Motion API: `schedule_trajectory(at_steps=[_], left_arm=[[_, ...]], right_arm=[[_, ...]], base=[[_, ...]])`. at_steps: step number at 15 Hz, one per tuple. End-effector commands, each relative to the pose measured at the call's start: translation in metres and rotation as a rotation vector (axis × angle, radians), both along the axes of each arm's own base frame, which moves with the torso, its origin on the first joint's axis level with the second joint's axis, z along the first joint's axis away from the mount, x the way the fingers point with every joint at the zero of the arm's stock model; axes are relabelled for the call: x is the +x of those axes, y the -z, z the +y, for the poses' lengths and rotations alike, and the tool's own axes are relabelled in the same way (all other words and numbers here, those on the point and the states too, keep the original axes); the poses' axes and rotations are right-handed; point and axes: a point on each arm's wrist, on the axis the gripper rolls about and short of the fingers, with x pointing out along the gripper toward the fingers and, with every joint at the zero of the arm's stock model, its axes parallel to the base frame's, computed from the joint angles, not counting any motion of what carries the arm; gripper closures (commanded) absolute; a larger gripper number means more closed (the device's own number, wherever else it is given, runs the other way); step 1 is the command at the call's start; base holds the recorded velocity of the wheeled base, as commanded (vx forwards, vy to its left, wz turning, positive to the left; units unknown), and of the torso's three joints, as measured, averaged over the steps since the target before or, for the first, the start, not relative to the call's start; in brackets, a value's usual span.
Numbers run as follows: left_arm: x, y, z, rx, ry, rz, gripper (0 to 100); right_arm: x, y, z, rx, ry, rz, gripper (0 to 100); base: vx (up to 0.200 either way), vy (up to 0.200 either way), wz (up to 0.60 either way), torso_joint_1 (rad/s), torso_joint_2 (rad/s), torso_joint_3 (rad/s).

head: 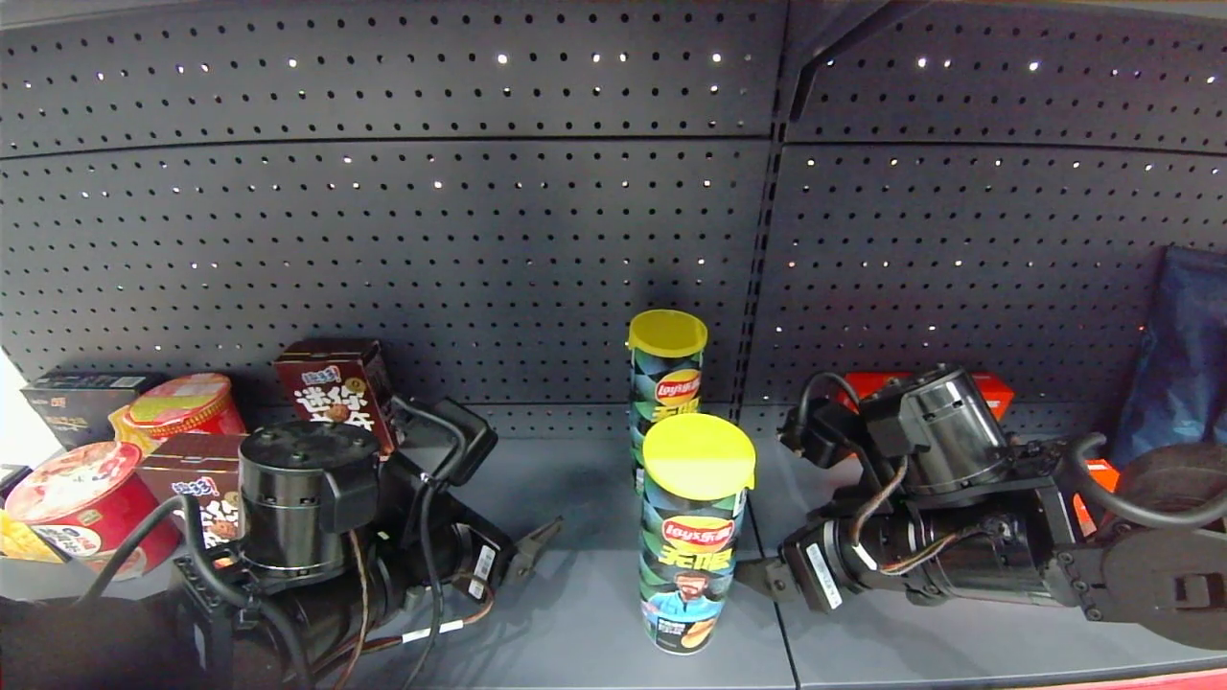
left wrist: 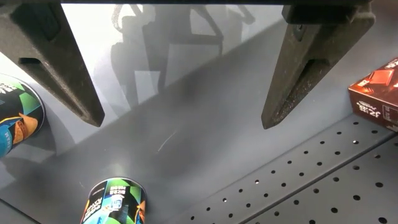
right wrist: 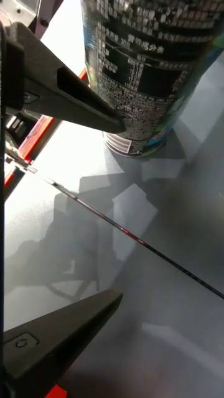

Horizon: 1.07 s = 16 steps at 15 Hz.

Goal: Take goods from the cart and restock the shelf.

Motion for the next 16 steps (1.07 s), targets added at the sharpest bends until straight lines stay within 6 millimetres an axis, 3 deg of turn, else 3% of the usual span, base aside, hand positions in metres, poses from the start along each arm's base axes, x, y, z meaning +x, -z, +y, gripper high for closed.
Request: schedule_trajectory(at_steps=[1,11,16], left_arm=[[0.000,0.001,0.000,0.001,-0.001,0.002,0],[-0.001,0.002,0.001,0.004,-0.001,0.006,0],[-0.005,-0.002,0.003,-0.002,0.001,-0.003,0]], right_arm=[[-0.001,0.000,0.000,0.000,-0.001,0.000,0],[0.000,0.001,0.000,-0.001,0.000,0.001,0],[-0.023,-0.022,-0.021,0.050,0.005,-0.057,0]], base=[[0.000,0.000,0.00,0.000,0.00,0.000],[0.000,0.000,0.00,0.000,0.00,0.000],[0.000,0.000,0.00,0.000,0.00,0.000]])
